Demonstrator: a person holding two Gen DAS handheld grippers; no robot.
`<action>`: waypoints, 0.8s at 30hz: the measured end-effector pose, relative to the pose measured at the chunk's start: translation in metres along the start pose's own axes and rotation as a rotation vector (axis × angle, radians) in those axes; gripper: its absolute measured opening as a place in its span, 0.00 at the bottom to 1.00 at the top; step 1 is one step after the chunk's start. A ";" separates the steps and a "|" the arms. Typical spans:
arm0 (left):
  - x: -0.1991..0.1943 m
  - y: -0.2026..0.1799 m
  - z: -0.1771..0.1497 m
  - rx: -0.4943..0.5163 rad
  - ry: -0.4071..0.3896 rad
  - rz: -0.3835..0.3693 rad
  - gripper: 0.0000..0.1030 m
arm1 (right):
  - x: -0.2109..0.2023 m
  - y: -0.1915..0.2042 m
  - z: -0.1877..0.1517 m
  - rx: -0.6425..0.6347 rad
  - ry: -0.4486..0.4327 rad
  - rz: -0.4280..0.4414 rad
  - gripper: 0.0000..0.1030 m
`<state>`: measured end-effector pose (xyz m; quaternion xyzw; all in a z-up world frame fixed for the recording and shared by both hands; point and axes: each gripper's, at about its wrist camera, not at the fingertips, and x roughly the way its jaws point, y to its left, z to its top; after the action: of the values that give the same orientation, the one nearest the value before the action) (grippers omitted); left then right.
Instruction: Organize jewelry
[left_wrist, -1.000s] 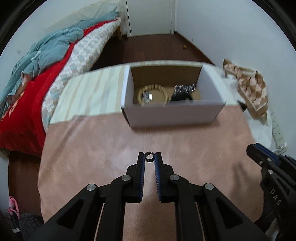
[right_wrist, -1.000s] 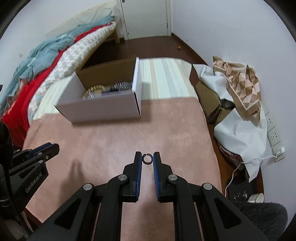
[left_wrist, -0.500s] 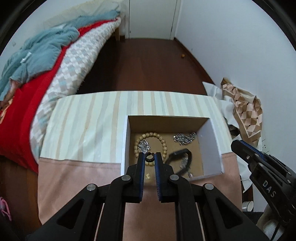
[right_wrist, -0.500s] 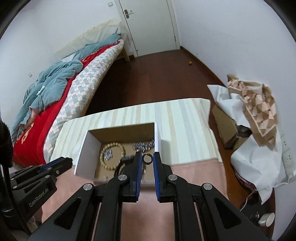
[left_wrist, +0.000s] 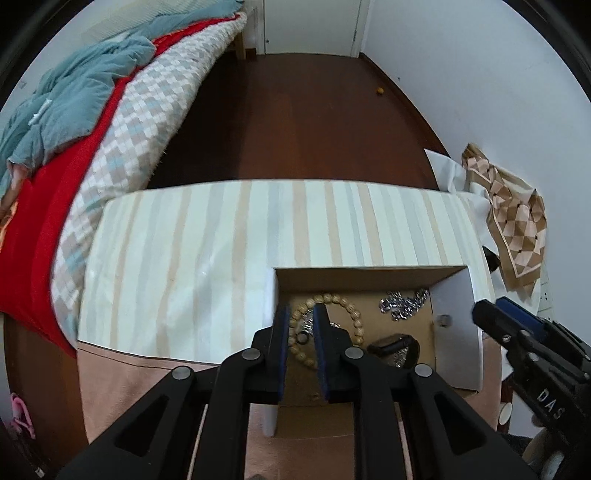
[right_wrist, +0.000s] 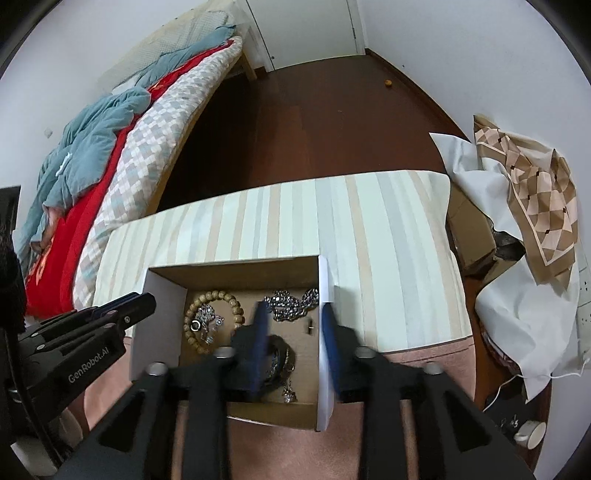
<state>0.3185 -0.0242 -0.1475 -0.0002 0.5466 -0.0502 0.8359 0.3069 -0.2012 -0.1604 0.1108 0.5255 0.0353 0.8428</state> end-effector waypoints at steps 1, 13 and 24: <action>-0.003 0.002 0.001 -0.005 -0.009 0.005 0.28 | -0.002 -0.001 0.001 0.004 -0.004 -0.005 0.38; -0.029 0.031 -0.025 -0.083 -0.060 0.119 0.95 | -0.037 -0.007 -0.010 -0.008 -0.025 -0.107 0.74; -0.050 0.027 -0.058 -0.076 -0.032 0.142 0.97 | -0.047 0.006 -0.042 -0.067 0.019 -0.261 0.98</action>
<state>0.2476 0.0099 -0.1271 0.0061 0.5333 0.0300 0.8454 0.2487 -0.1975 -0.1361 0.0128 0.5421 -0.0561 0.8383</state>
